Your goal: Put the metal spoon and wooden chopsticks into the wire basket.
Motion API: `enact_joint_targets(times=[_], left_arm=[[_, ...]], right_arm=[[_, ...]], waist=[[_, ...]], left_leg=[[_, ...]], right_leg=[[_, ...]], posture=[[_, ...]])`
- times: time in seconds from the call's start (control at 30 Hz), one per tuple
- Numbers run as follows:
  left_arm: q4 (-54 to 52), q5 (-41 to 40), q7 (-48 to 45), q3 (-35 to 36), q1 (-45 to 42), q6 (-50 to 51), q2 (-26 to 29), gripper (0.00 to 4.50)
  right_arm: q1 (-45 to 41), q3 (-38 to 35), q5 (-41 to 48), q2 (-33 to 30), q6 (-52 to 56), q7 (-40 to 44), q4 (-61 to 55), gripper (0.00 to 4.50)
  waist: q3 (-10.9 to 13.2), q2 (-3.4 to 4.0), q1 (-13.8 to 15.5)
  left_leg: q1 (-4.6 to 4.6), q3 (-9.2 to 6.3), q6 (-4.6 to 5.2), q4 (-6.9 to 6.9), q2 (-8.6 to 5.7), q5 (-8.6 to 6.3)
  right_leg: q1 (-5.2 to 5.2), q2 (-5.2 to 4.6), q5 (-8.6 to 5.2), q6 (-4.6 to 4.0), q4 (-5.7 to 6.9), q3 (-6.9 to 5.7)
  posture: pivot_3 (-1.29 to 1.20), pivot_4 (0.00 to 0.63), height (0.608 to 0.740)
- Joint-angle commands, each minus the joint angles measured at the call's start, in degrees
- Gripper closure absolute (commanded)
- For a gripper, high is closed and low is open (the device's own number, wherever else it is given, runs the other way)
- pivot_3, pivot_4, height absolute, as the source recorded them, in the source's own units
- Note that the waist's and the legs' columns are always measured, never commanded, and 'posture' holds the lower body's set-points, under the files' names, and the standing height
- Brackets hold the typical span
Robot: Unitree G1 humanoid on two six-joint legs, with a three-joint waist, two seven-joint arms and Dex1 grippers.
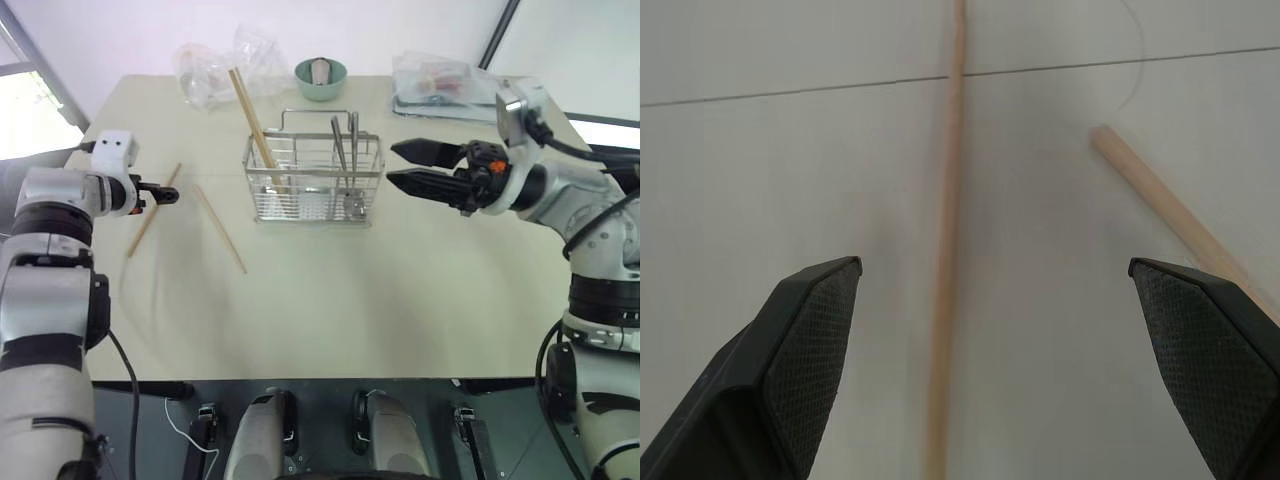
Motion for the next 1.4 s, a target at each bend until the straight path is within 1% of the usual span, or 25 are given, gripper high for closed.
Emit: enact_joint_targets(times=[0.03, 0.23, 0.4, 0.5, 0.53, 0.57, 0.63, 0.73, 0.77, 0.93, 1.0, 1.13, 1.23, 1.3, 1.37, 1.4], left_arm=[[3.2, 3.9, 0.6, 0.8, -2.2, -1.6, 0.1, 0.0], [5.6, 6.8, 1.4, 2.3, -2.2, -0.4, -1.1, 0.0], [6.1, 9.8, 0.9, 2.3, -1.1, -0.3, -2.1, 0.0], [6.2, 10.5, 0.2, 2.8, -0.8, -0.6, -2.5, 0.78], [6.2, 10.6, 0.3, 3.1, -0.8, -0.5, -2.6, 1.33], [6.2, 10.7, 0.4, 3.4, -0.7, -0.5, -2.6, 1.77], [6.3, 10.4, 1.1, 4.4, -0.6, 0.0, -2.6, 2.86], [6.3, 10.6, 1.4, 5.3, -0.4, 0.1, -2.5, 4.3], [6.2, 10.7, 1.5, 5.6, -0.4, 0.0, -2.4, 4.41], [5.9, 9.9, 4.1, 8.7, -0.7, -1.3, -1.0, 4.41], [5.3, 7.8, 9.1, 12.5, -1.6, -5.3, -0.2, 4.41], [3.5, 4.0, 15.5, 19.4, -4.5, -14.5, 0.3, 4.41], [1.1, -0.7, 15.7, 24.8, -8.3, -20.0, -1.3, 4.41], [-2.8, -6.7, 15.0, 30.2, -11.8, -21.9, -4.5, 4.41], [-5.6, -10.3, 14.9, 33.2, -13.4, -22.3, -6.6, 4.41], [-10.5, -13.5, 14.8, 34.8, -13.8, -21.1, -9.8, 4.41]], right_arm=[[1.7, -3.8, 2.6, -2.0, 0.6, -2.2, -3.8, 0.8], [5.1, -5.9, 4.9, -2.9, 1.5, -5.0, -6.3, 0.8], [6.0, -6.4, 5.7, -3.4, 1.3, -6.5, -6.9, 0.8], [5.9, -6.1, 5.6, -3.7, 1.0, -6.7, -6.5, 0.76], [5.8, -6.1, 5.7, -3.8, 1.0, -6.8, -6.4, 0.76], [5.7, -6.0, 5.7, -3.8, 0.9, -6.8, -6.3, 0.76], [5.2, -6.0, 5.7, -3.8, 0.9, -7.0, -5.7, 0.76], [4.9, -5.8, 5.5, -3.7, 0.7, -7.1, -5.2, 0.76], [4.9, -5.7, 5.4, -3.7, 0.6, -7.0, -5.1, 0.76], [4.5, -5.2, 5.2, -3.6, 0.4, -7.0, -4.3, 0.76], [4.4, -5.0, 5.1, -3.6, 0.4, -7.1, -4.1, 0.76], [4.0, -5.1, 5.4, -4.1, 0.8, -7.1, -3.8, 0.76], [3.8, -5.2, 5.5, -4.4, 1.2, -7.2, -3.6, 0.76], [3.8, -5.4, 6.1, -4.3, 1.9, -7.8, -3.8, 0.76], [3.8, -5.5, 6.4, -4.3, 2.3, -8.1, -4.0, 0.76], [4.0, -5.5, 6.4, -4.2, 2.3, -8.3, -4.2, 0.76]], waist=[[0.0, -0.01, 0.0], [0.0, -0.08, 0.3], [0.0, -0.1, 0.3], [0.0, -0.11, 0.3], [0.0, -0.11, 0.2], [0.0, -0.11, 0.2], [0.0, -0.11, 0.2], [0.0, -0.11, 0.1], [0.0, -0.11, 0.1], [0.0, -0.11, 0.0], [0.0, -0.11, 0.0], [0.0, -0.16, 0.2], [0.0, -0.32, 0.6], [0.0, -0.43, 0.8], [0.0, -0.45, 0.7], [0.0, -0.44, 0.6]], left_leg=[[0.0, -0.01, 0.01, 0.0, 0.0, 0.0], [-0.03, -0.11, 0.17, 0.11, 0.03, -0.1], [-0.06, -0.14, 0.3, 0.15, 0.04, -0.17], [-0.04, -0.13, 0.3, 0.15, 0.04, -0.17], [-0.03, -0.13, 0.3, 0.15, 0.04, -0.17], [-0.03, -0.13, 0.31, 0.15, 0.04, -0.18], [-0.02, -0.13, 0.32, 0.16, 0.04, -0.18], [-0.03, -0.13, 0.31, 0.16, 0.03, -0.18], [-0.03, -0.12, 0.29, 0.16, 0.03, -0.16], [-0.03, -0.12, 0.29, 0.17, 0.02, -0.16], [-0.04, -0.12, 0.28, 0.17, 0.03, -0.15], [-0.05, -0.14, 0.26, 0.19, 0.04, -0.14], [-0.12, -0.17, 0.26, 0.26, 0.01, -0.13], [-0.2, -0.23, 0.18, 0.33, -0.02, -0.08], [-0.22, -0.22, 0.21, 0.35, -0.06, -0.1], [-0.23, -0.22, 0.21, 0.36, -0.06, -0.1]], right_leg=[[-0.01, 0.0, 0.0, 0.0, 0.0, 0.0], [-0.03, -0.03, 0.01, 0.0, 0.05, 0.02], [-0.04, -0.07, 0.01, 0.0, 0.08, 0.01], [-0.04, -0.07, 0.01, 0.0, 0.12, 0.02], [-0.04, -0.07, 0.01, 0.0, 0.12, 0.02], [-0.04, -0.07, 0.01, 0.0, 0.13, 0.02], [-0.04, -0.07, 0.01, 0.0, 0.15, 0.02], [-0.06, -0.07, 0.01, 0.0, 0.17, 0.02], [-0.06, -0.07, 0.01, 0.0, 0.19, 0.02], [-0.07, -0.07, 0.01, 0.0, 0.2, 0.02], [-0.09, -0.07, 0.01, 0.0, 0.21, 0.02], [-0.09, -0.18, 0.01, 0.01, 0.24, 0.02], [-0.09, -0.23, 0.02, 0.02, 0.25, -0.03], [-0.08, -0.27, 0.02, 0.03, 0.23, -0.07], [-0.04, -0.3, 0.05, 0.08, 0.17, -0.07], [-0.02, -0.3, 0.08, 0.12, 0.12, -0.07]], posture=[[0.0, 0.15, 0.707], [0.0, 0.15, 0.707], [0.0, 0.15, 0.707], [0.0, 0.15, 0.707], [0.0, 0.15, 0.707], [0.0, 0.15, 0.707], [0.0, 0.15, 0.707], [0.0, 0.15, 0.707], [0.0, 0.15, 0.707], [0.0, 0.15, 0.707], [0.0, 0.15, 0.707], [0.0, 0.15, 0.707], [0.0, 0.15, 0.707], [0.0, 0.15, 0.707], [0.0, 0.15, 0.707], [0.0, 0.15, 0.707]])
